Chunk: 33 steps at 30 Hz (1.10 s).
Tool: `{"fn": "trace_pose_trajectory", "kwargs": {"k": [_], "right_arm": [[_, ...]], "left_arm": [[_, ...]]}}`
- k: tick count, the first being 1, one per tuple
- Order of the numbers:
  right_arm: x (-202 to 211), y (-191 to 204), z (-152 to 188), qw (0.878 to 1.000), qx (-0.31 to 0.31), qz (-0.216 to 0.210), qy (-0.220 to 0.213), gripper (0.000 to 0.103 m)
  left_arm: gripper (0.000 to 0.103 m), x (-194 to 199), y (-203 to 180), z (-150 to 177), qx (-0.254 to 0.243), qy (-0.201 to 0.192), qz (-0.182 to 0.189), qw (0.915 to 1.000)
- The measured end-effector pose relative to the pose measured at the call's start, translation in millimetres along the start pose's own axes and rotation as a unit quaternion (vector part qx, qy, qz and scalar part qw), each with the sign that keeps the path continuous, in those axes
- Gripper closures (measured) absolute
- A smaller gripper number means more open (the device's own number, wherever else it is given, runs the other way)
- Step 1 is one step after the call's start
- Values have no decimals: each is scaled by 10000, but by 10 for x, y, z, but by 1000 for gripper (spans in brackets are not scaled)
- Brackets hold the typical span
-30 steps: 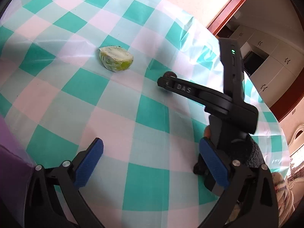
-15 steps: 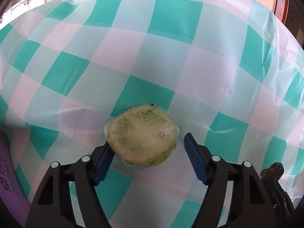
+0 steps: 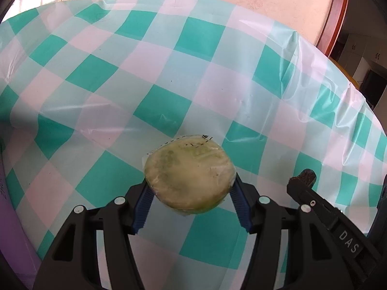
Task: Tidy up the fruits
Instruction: 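Carry the cabbage half in the left gripper while the right gripper carries the dark fruit to the box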
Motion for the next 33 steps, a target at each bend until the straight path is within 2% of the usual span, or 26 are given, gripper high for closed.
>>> {"fn": "trace_pose_trajectory", "kwargs": {"k": [3,6,9,13,20,24,33], "right_arm": [[75,0,38,9997,-21,214,-79,64],[244,16,219,9988,-135,449,-123,64],[467,120,395,9974,-90,628,-337,64],[689,203,656,9955,-152,875,-340,64],[1026,478,1116,9907,49,1331,-284,64],[1199,603,1376,9900,5,1397,-217,64],[1426,996,1798,9904,443,1313,0,64]], "left_arm": [[44,216,0,179,-81,-17,112,9999],[44,431,29,378,-147,-79,238,9996],[44,581,262,528,-100,-62,341,9993],[44,628,515,679,-51,15,390,9992],[44,1018,738,1053,-527,-102,530,9971],[44,1233,893,1233,-579,-51,600,9965],[44,1533,1059,1545,-923,39,495,9945]]}}
Point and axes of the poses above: each gripper's, at about its wrist camera, not at the fingertips, and x roughly against the way its jaws point, y to its left, z to its underside, the point moved 5 cm from there along -x, roughly the way its jaws point, and after that the axes turned 8 degrees about x, right-handed, at the moved point
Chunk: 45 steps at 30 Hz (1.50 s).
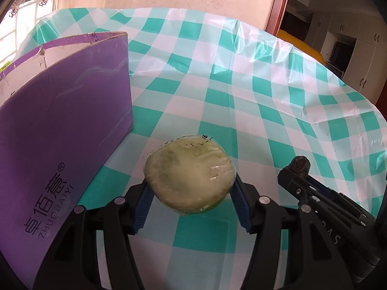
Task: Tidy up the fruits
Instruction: 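Carry the cabbage half in the left gripper while the right gripper carries the dark fruit to the box, then open the right gripper dropping the dark fruit while the left gripper releases the cabbage half into the box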
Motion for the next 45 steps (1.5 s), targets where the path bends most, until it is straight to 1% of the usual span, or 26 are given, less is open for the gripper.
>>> {"fn": "trace_pose_trajectory", "kwargs": {"k": [3,5,8,11,16,18,22,26,30,34,37,41,43,45], "right_arm": [[72,33,54,10000,-13,-70,-38,64],[120,53,66,9999,22,-52,-106,64],[189,57,70,9997,-51,-77,-231,64],[260,28,58,9991,-195,-89,-370,64],[433,81,-59,9970,-346,-343,-608,64],[534,184,-138,9957,-298,-491,-729,64],[738,509,-275,9925,36,-744,-967,64],[896,877,-364,9880,353,-963,-1152,64],[992,1236,-409,9829,724,-1108,-1280,64],[1030,1611,-433,9763,1142,-1274,-1329,64],[1045,1885,-464,9699,1426,-1446,-1346,64],[1052,2247,-514,9598,1854,-1643,-1318,64],[1026,2421,-517,9548,2088,-1723,-1229,64],[954,2572,-510,9509,2343,-1728,-1050,64]], "left_arm": [[44,105,38,49,-25,-98,67,9999],[44,165,60,59,-58,-208,40,9998],[44,293,96,30,-126,-484,-63,9987],[44,485,133,-26,-140,-770,-78,9969],[44,954,180,-159,-211,-1321,39,9910],[44,1162,213,-211,-233,-1506,132,9882],[44,1538,381,-333,-161,-1846,53,9827],[44,1844,638,-439,-79,-2123,-105,9771],[43,2064,904,-469,-29,-2377,-402,9705],[43,2158,1226,-523,229,-2428,-619,9678],[43,2160,1445,-574,403,-2328,-774,9686],[43,2093,1717,-592,529,-2021,-977,9730],[43,2046,1863,-594,580,-1853,-1097,9748],[43,1995,2012,-600,642,-1690,-1260,9754]]}}
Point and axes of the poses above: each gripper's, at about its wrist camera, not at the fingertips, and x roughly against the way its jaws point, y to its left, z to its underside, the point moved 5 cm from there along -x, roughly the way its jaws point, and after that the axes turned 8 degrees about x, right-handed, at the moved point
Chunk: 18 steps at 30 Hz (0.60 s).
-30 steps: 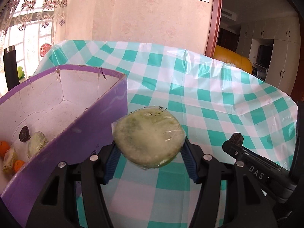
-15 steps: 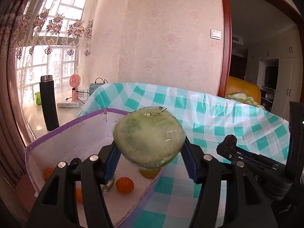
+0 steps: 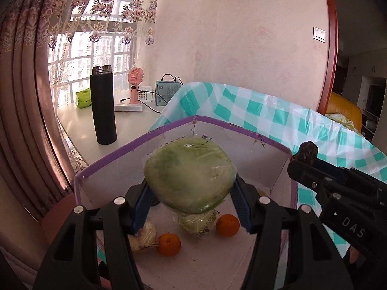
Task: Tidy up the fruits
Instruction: 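Open the right gripper dropping the dark fruit while the left gripper releases the cabbage half into the box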
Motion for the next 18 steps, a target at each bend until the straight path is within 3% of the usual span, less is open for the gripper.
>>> {"fn": "trace_pose_trajectory", "kwargs": {"k": [5,10,13,18], "right_arm": [[-388,149,-71,9962,452,-133,726,64],[-781,340,-27,9808,1014,-213,1650,64],[-952,431,103,9687,1469,18,2000,64],[-1107,347,217,9649,1322,26,2269,64]], "left_arm": [[43,-279,221,29,-185,786,-279,9963],[43,-516,420,163,-245,1581,-367,9864],[43,-536,502,199,-263,1629,-447,9853],[43,-575,503,176,-259,1853,-362,9817]]}}
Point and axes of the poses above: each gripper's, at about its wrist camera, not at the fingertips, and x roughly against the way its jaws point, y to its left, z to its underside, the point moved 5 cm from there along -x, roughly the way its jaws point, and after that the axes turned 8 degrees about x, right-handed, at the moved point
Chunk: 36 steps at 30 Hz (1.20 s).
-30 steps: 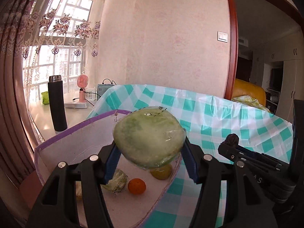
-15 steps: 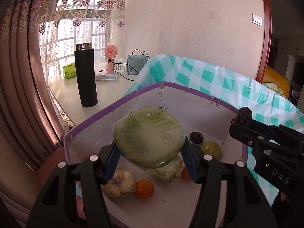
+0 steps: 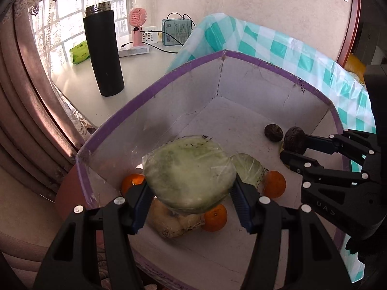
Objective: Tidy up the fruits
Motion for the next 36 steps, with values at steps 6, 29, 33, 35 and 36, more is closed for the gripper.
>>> {"fn": "trace_pose_trajectory", "kwargs": {"k": [6,29,33,35,36], "right_arm": [[-62,8,-34,9998,29,-47,173,64],[89,-51,49,9996,-142,109,220,16],[199,1,61,9994,-227,-126,213,16],[264,37,53,9989,-293,-290,221,16],[298,61,48,9984,-335,-405,227,16]], "left_arm": [[43,-48,-45,1,-131,120,-141,9997],[11,146,1,-74,-106,-178,-591,9980],[2,343,66,-173,-52,-561,-980,9936],[2,421,99,-214,2,-600,-988,9933],[2,461,109,-225,27,-622,-963,9934]]}}
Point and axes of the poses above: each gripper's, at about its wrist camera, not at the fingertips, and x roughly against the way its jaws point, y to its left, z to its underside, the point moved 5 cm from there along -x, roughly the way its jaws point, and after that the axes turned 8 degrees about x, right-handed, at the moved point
